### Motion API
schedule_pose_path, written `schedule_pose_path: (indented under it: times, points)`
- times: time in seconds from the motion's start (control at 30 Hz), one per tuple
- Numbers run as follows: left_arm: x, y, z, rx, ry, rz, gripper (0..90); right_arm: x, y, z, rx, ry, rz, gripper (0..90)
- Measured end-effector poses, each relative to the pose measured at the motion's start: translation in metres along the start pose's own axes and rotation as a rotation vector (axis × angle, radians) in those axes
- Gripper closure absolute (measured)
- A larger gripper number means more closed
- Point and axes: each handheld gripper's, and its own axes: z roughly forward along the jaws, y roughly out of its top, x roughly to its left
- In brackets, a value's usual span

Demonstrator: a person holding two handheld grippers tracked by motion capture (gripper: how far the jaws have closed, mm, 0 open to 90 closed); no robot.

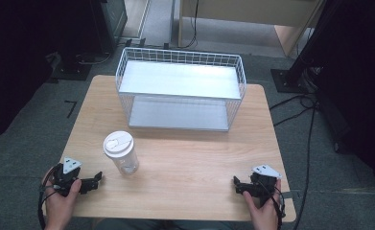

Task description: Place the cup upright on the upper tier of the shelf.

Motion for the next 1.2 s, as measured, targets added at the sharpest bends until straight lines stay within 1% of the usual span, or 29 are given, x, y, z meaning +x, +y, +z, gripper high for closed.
schedule_pose_path:
  times: [0.03,0.1,0.23,0.3,0.37,0.6,0.73,0.8,0.9,0.93,0.97,1.07,1.2]
  points:
    - [0.000,0.000,-0.002,-0.012,-0.010,-0.004,0.0,0.000,0.000,0.000,-0.001,-0.002,-0.002,0.0]
    - [-0.001,0.000,-0.005,-0.023,-0.016,-0.006,0.0,0.000,0.000,0.000,-0.001,-0.002,-0.001,0.0]
    - [-0.006,-0.001,-0.010,-0.037,-0.035,-0.007,0.0,0.000,0.000,0.000,-0.001,-0.002,-0.001,0.0]
    - [-0.008,0.000,-0.011,-0.041,-0.049,0.000,0.0,0.000,0.000,0.000,-0.001,-0.002,-0.001,0.0]
    - [-0.012,0.001,-0.012,-0.043,-0.052,0.008,0.0,0.000,0.000,0.000,-0.001,-0.001,0.000,0.0]
    - [-0.026,0.005,-0.013,-0.063,-0.130,0.028,0.0,0.000,0.000,0.000,-0.001,-0.001,0.000,0.0]
    - [-0.035,0.007,-0.014,-0.076,-0.159,0.044,0.0,0.000,0.000,0.000,-0.001,-0.001,-0.001,0.0]
    - [-0.038,0.008,-0.015,-0.087,-0.182,0.046,0.0,0.000,0.000,0.000,-0.001,-0.001,0.000,0.0]
    - [-0.043,0.010,-0.017,-0.111,-0.230,0.028,0.0,0.000,0.000,0.000,-0.001,-0.001,0.000,0.0]
    - [-0.044,0.011,-0.018,-0.119,-0.242,0.030,0.0,0.000,0.000,0.000,-0.001,-0.001,-0.001,0.0]
    - [-0.046,0.012,-0.019,-0.126,-0.246,0.030,0.0,0.000,0.000,0.000,-0.001,-0.001,0.000,0.0]
    - [-0.053,0.015,-0.020,-0.149,-0.253,0.045,0.0,0.000,0.000,0.000,-0.001,-0.001,0.000,0.0]
    - [-0.064,0.020,-0.020,-0.156,-0.266,0.076,0.0,0.001,0.000,0.000,-0.002,0.002,-0.006,0.0]
